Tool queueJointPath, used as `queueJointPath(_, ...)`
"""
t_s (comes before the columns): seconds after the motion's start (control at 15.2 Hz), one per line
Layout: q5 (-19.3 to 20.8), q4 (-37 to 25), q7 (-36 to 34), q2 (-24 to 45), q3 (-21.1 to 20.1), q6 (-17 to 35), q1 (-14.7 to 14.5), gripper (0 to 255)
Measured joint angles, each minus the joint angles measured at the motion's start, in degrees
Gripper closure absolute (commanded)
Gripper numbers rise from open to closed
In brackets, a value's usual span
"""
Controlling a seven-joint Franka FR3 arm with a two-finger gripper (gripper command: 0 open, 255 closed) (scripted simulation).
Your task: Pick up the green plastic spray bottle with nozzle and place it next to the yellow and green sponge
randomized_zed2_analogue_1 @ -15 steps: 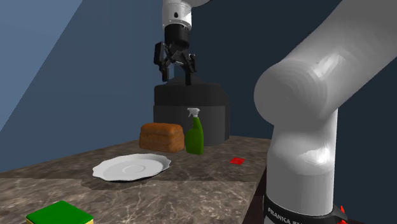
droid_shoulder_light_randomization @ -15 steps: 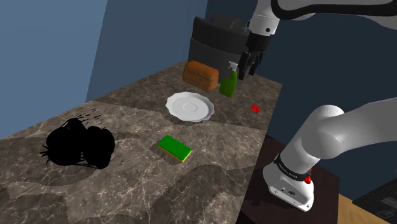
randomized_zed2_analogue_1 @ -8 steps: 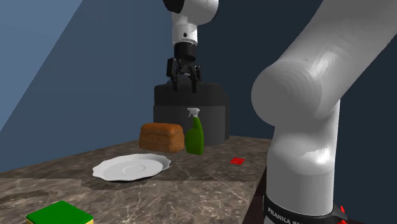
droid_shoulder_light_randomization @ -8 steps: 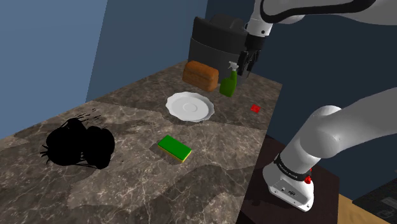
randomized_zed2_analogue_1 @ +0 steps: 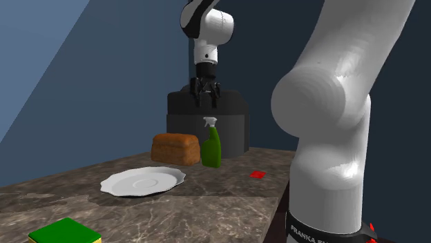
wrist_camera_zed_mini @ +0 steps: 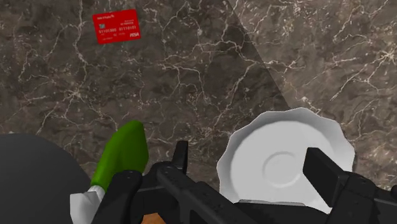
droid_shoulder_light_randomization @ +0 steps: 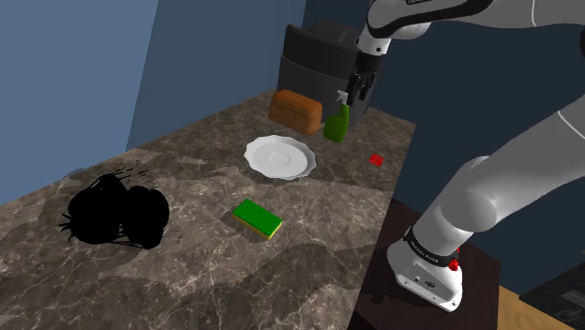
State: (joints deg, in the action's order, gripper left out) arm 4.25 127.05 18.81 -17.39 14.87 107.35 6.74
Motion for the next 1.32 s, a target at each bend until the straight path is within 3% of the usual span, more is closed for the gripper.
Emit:
queueJointPath(0.46,-2.2,-11.0,9.6,12.9,5.1,2.3,1.9,0)
queueJointPath(0.92,-7.5,-25.6,18.4,27.6,7.7,2.0,5.2,0)
queueJointPath(1.32,-8.8,-25.9,19.7,30.9,7.7,4.9,6.0,0)
